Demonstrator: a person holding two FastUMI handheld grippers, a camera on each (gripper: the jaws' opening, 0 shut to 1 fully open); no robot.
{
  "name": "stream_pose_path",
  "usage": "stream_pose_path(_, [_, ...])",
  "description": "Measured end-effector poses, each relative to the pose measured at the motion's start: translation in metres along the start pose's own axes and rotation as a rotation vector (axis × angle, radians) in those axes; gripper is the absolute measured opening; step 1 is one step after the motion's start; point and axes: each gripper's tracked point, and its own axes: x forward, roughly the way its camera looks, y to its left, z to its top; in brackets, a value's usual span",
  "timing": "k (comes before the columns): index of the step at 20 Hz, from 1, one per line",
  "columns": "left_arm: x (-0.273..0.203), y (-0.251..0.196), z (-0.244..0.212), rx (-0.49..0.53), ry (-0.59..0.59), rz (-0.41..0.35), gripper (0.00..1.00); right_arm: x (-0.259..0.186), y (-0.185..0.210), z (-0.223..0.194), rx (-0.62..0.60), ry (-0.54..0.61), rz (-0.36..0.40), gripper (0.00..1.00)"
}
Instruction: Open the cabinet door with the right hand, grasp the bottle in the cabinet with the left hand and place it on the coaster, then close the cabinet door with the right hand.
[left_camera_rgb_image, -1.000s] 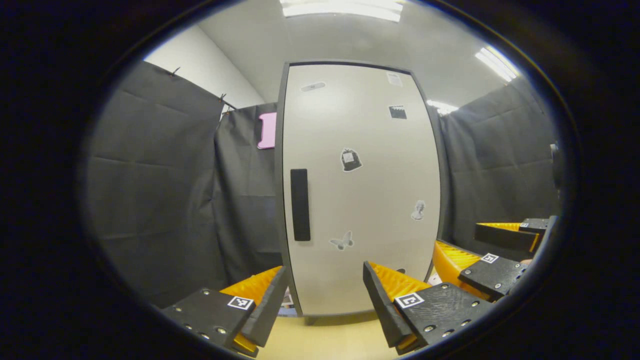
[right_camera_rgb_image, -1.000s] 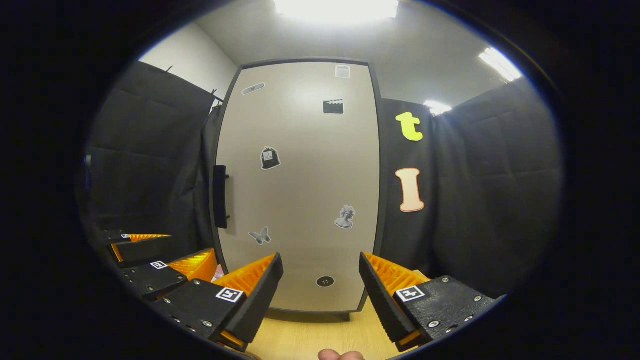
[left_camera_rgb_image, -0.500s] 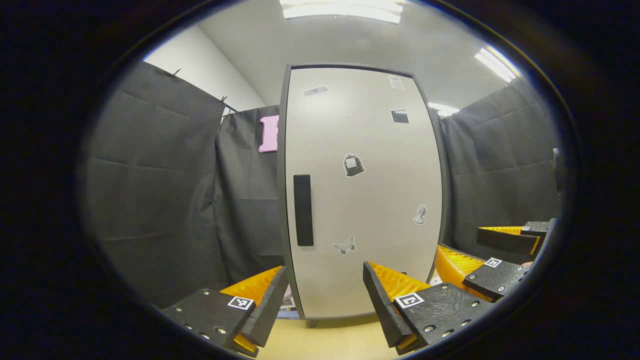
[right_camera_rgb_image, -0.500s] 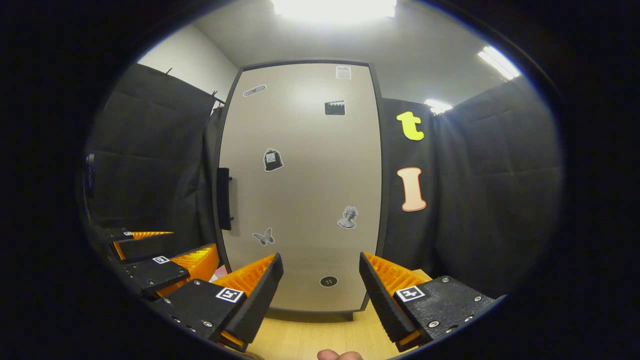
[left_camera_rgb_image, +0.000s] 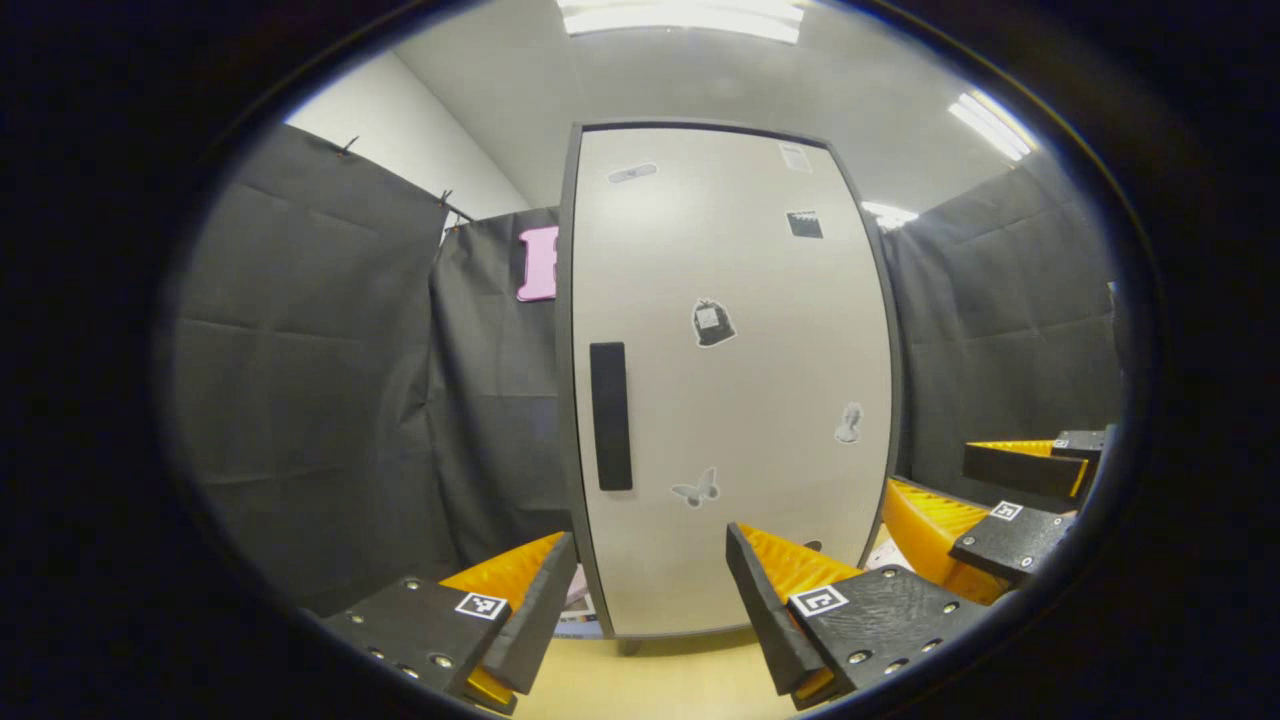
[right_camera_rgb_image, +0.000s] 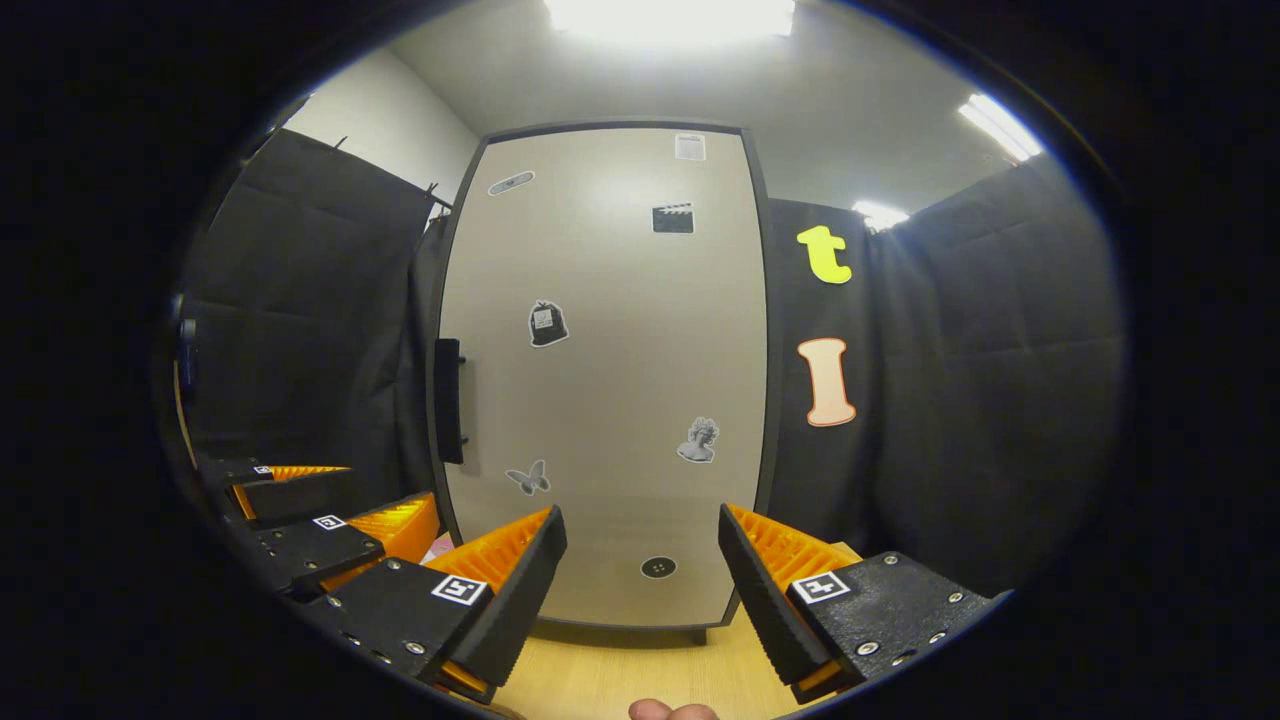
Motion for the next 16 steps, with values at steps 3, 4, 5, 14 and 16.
stream_pose_path(3, [-0.001,0.0,0.002,0.0,-0.007,-0.005,0.87,0.004,-0.002,0.003,-0.001,-0.004,-0.002,0.95])
stream_pose_path(4, [0.0,0.0,0.002,0.002,-0.01,-0.007,0.87,0.005,-0.002,0.004,-0.004,-0.007,-0.002,0.95])
stream_pose_path(5, [0.0,0.0,0.003,0.006,-0.013,-0.007,0.87,0.006,-0.001,0.004,-0.005,-0.01,-0.002,0.95])
stream_pose_path(14, [-0.019,0.033,0.0,0.013,-0.023,0.028,0.87,0.035,0.028,0.025,-0.026,-0.05,0.057,0.95])
stream_pose_path(16, [-0.029,0.047,-0.001,0.018,-0.031,0.048,0.92,0.044,0.04,0.031,-0.021,-0.056,0.083,0.95])
